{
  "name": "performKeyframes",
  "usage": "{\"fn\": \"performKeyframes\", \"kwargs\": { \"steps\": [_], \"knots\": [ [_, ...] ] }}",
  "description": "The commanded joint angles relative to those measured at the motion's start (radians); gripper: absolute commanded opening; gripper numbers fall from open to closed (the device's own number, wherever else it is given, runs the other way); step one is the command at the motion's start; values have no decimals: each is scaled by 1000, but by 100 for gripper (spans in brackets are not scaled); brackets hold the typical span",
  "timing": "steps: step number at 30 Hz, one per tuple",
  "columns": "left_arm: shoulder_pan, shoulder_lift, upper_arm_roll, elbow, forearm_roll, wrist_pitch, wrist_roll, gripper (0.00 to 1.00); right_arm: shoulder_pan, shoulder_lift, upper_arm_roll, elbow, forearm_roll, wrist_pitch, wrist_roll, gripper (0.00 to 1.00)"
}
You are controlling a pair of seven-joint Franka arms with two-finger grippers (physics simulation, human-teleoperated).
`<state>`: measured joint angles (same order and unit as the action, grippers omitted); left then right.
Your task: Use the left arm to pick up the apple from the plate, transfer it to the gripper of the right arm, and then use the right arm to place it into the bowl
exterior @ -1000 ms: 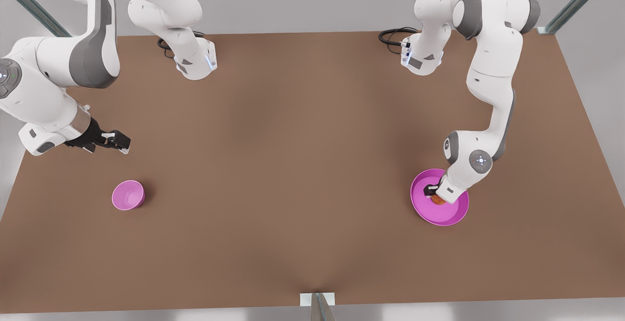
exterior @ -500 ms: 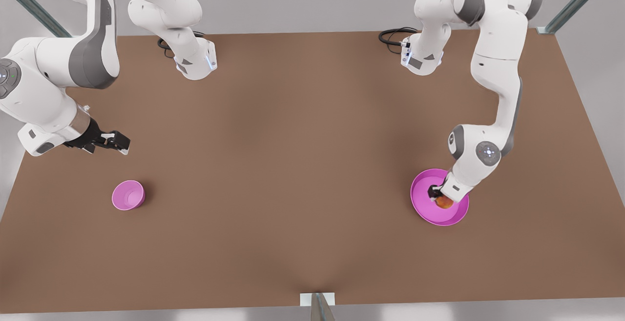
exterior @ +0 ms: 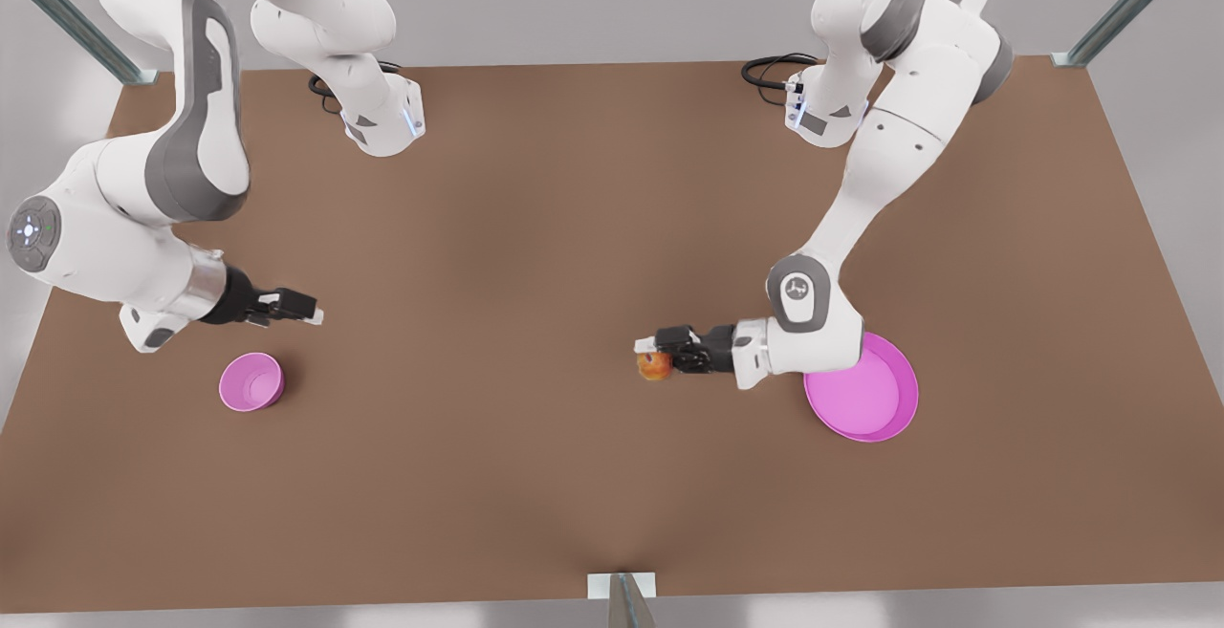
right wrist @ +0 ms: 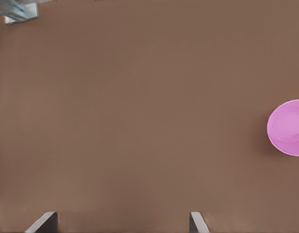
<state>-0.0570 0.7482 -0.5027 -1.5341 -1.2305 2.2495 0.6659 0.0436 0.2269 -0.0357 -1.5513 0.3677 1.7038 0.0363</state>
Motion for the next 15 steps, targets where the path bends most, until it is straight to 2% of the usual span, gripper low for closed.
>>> {"fn": "performKeyframes", "kwargs": {
  "steps": [1, 3, 4, 6, 7, 8, 9, 10, 12, 15],
  "knots": [
    [-14, 77, -45, 87, -308, -36, 1610, 70, 2, 51, 0, 8, 402, 146, 23, 100],
    [-79, 210, -94, 276, -319, -31, 1696, 70, 18, 152, 40, 71, 565, 300, 22, 100],
    [-104, 230, -94, 316, -319, -16, 1704, 70, 19, 250, 89, 183, 614, 359, 22, 100],
    [-153, 292, -97, 393, -376, -5, 1844, 70, 21, 288, 171, 197, 657, 464, 2, 100],
    [-176, 293, -94, 419, -376, 22, 1897, 69, 81, 292, 206, 151, 655, 612, -16, 100],
    [-181, 298, -96, 420, -376, 35, 1908, 69, 113, 295, 206, 143, 657, 668, -49, 100],
    [-182, 303, -96, 428, -376, 35, 1937, 69, 118, 299, 209, 138, 659, 671, -78, 100],
    [-184, 304, -96, 431, -376, 39, 1960, 69, 82, 290, 258, 100, 704, 668, -121, 100],
    [-190, 313, -97, 440, -376, 39, 1986, 69, -117, 288, 418, -44, 1019, 637, -518, 100],
    [-190, 313, -97, 440, -376, 39, 1986, 69, -177, 315, 413, -49, 1022, 511, -627, 100]
  ]
}}
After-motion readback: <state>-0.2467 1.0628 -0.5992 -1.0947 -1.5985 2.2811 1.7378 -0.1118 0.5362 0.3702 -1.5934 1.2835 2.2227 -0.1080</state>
